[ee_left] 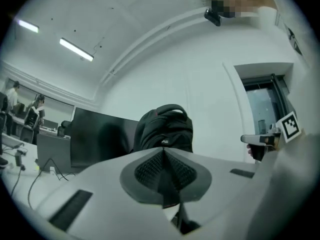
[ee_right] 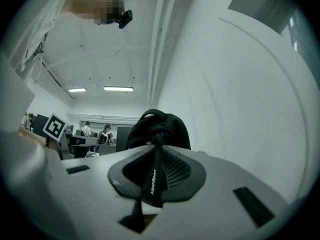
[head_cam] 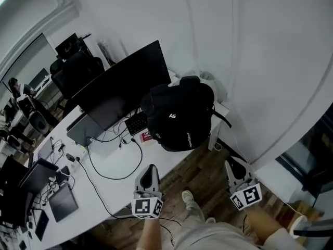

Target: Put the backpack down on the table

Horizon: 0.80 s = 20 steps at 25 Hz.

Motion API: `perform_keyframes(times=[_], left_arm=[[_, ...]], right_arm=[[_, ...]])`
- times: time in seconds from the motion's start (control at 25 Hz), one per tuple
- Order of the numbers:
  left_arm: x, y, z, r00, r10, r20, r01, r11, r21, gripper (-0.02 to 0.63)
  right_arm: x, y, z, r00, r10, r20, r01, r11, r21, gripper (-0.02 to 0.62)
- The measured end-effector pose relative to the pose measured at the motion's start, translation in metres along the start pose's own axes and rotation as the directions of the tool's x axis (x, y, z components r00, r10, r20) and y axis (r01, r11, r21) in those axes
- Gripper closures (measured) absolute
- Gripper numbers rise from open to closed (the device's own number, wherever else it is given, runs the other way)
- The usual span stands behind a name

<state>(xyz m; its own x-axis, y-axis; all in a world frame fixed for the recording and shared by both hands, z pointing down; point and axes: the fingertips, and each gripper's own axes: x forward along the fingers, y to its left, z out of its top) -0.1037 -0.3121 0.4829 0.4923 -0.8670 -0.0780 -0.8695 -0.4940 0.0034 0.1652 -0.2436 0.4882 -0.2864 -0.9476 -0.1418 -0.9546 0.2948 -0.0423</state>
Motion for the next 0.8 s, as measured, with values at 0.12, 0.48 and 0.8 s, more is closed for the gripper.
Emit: perform_keyframes(times=[0.12,0.48,0.8], left_arm=[[-0.039,-0.03,0.011,1.0,-0.024,-0.017,0.024,0.999,0.022,0.598],[-0.132,-0.07,0.034,1.0,-0.015,0.007,0.015,1.0,0.0,0.598],[-0.184,-0.071,0.039,1.0,-0.019,-0.017,0.018,1.0,-0.016,0.598]], right_arm=[[-0.039,0.008,0.006,1.0,0.003,0.0,-0.003,1.0,0.009,0.548],[-0.121,0.043,0.016,0.999,0.029,-0.015,-0.029,0.999,0.044,0.552],[-0.156,0.074,0.021,1.0,0.019,-0.022,-0.017,0.997,0.074,0.554]])
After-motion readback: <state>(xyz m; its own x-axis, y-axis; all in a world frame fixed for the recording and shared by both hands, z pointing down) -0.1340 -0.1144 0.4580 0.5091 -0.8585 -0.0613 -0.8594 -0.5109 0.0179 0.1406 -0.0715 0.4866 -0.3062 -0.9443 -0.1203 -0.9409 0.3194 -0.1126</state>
